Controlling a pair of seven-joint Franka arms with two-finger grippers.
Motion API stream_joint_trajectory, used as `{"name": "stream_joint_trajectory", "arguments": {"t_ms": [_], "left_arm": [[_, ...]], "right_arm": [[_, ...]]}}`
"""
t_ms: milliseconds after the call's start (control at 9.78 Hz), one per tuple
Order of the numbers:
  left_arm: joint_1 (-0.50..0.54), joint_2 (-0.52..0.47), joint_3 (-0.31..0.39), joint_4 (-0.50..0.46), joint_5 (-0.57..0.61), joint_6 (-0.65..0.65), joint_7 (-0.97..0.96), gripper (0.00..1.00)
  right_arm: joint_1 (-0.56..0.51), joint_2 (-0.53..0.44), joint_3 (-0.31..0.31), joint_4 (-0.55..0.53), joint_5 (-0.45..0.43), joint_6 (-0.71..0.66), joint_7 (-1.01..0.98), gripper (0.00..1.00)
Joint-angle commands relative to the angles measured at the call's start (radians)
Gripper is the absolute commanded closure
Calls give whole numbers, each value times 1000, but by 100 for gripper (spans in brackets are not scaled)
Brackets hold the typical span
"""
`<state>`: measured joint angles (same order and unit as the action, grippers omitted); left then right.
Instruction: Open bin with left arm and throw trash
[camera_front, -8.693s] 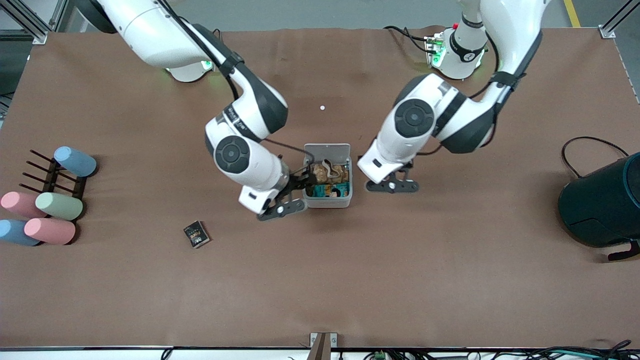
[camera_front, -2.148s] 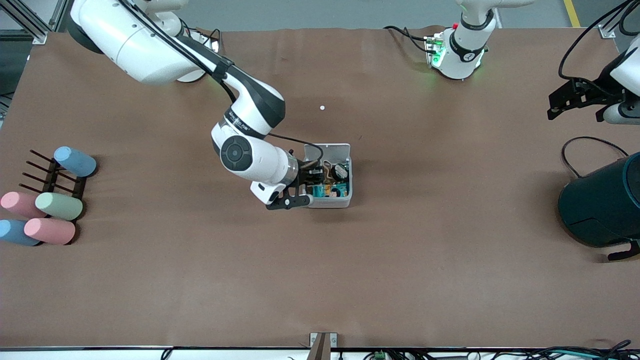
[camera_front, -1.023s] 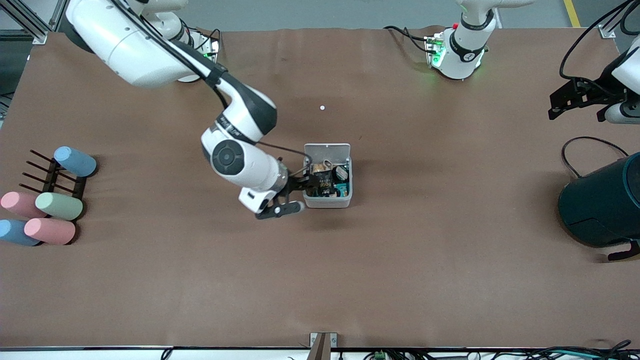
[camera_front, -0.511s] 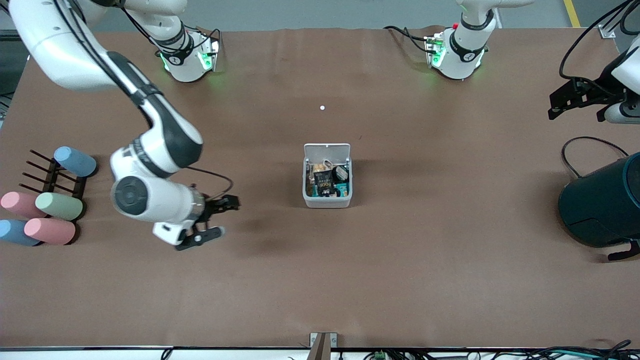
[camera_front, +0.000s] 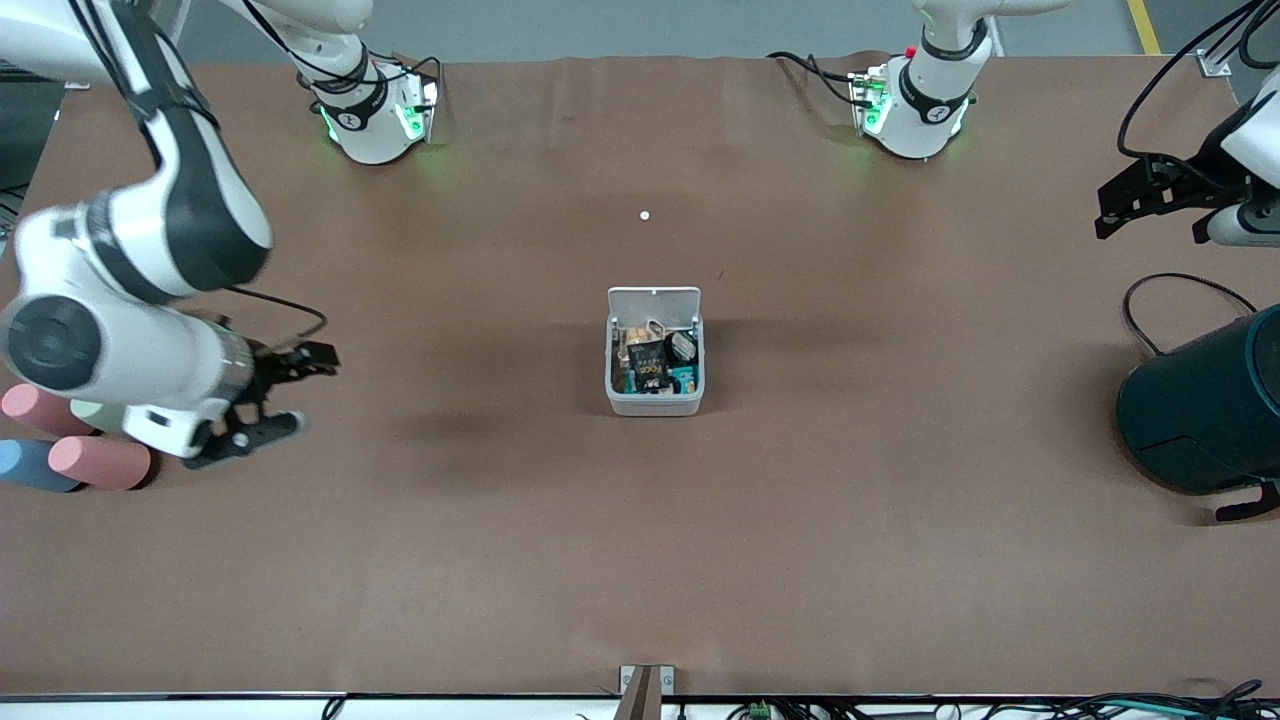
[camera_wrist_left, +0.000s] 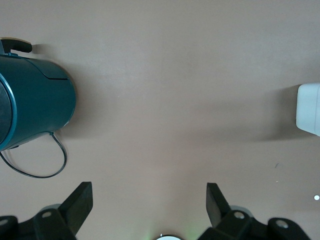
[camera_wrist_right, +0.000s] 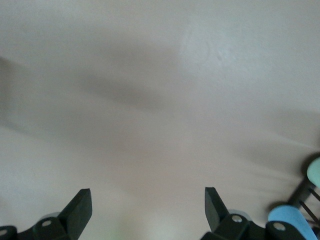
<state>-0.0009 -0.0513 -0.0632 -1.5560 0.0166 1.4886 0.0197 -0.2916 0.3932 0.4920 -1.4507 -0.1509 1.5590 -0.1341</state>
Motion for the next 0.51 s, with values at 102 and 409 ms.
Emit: {"name": "stream_joint_trajectory", "arguments": {"t_ms": [102,409], "left_arm": [[-10,2,-7,22,0,-11,-6,0],[-2,-1,-6,43,0,-13,-6,0]], "right_arm": [[194,-175,-406,-46,168,-48,-142,1],[304,-279,-538,-48,151,-50,-131,1]]}}
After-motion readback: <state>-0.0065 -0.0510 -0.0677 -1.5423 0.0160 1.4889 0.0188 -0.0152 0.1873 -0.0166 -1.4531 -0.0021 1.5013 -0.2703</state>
